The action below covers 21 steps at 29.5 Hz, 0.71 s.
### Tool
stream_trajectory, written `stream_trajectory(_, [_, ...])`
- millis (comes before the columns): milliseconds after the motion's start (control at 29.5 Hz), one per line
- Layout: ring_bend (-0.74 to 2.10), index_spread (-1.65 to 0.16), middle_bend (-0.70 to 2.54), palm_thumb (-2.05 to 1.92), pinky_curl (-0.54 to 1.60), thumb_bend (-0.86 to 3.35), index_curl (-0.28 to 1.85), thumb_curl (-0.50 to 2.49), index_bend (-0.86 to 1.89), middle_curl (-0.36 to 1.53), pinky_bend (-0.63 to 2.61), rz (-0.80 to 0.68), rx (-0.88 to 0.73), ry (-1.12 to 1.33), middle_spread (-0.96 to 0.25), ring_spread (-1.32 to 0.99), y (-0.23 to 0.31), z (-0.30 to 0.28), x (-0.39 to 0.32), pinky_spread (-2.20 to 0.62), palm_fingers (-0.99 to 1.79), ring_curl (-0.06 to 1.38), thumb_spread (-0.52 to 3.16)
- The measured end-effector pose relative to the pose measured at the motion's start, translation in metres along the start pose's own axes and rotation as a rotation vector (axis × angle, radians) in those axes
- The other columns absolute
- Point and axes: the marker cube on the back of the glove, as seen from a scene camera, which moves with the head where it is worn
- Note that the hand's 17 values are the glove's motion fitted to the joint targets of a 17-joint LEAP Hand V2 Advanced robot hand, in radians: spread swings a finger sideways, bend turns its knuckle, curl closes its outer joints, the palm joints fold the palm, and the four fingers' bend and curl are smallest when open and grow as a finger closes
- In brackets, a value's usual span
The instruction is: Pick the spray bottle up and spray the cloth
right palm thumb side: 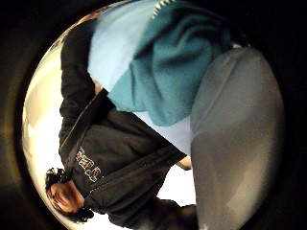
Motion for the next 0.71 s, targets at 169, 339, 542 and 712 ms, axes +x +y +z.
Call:
stream_trajectory(169, [0.79, -0.27, 0.66, 1.08, 0.45, -0.02, 0.66, 0.82, 0.18, 0.59, 0.52, -0.030, 0.168, -0.013, -0.19, -0.20, 0.008, -0.056, -0.007, -0.27, 1.31, 0.52, 0.24])
stream_trajectory(339, [0.79, -0.27, 0.66, 1.08, 0.46, -0.02, 0.66, 0.82, 0.18, 0.59, 0.52, -0.115, 0.344, -0.080, -0.19, -0.20, 0.006, -0.114, -0.021, -0.27, 1.31, 0.52, 0.25])
stream_trajectory(542, [0.79, -0.27, 0.65, 1.08, 0.45, -0.02, 0.67, 0.83, 0.18, 0.59, 0.51, -0.236, 0.489, -0.159, -0.19, -0.20, -0.015, -0.155, -0.041, -0.27, 1.31, 0.52, 0.25])
stream_trajectory(712, [0.79, -0.27, 0.65, 1.08, 0.45, -0.02, 0.67, 0.83, 0.19, 0.59, 0.51, -0.336, 0.590, -0.264, -0.19, -0.20, -0.036, -0.176, -0.057, -0.27, 1.31, 0.51, 0.24])
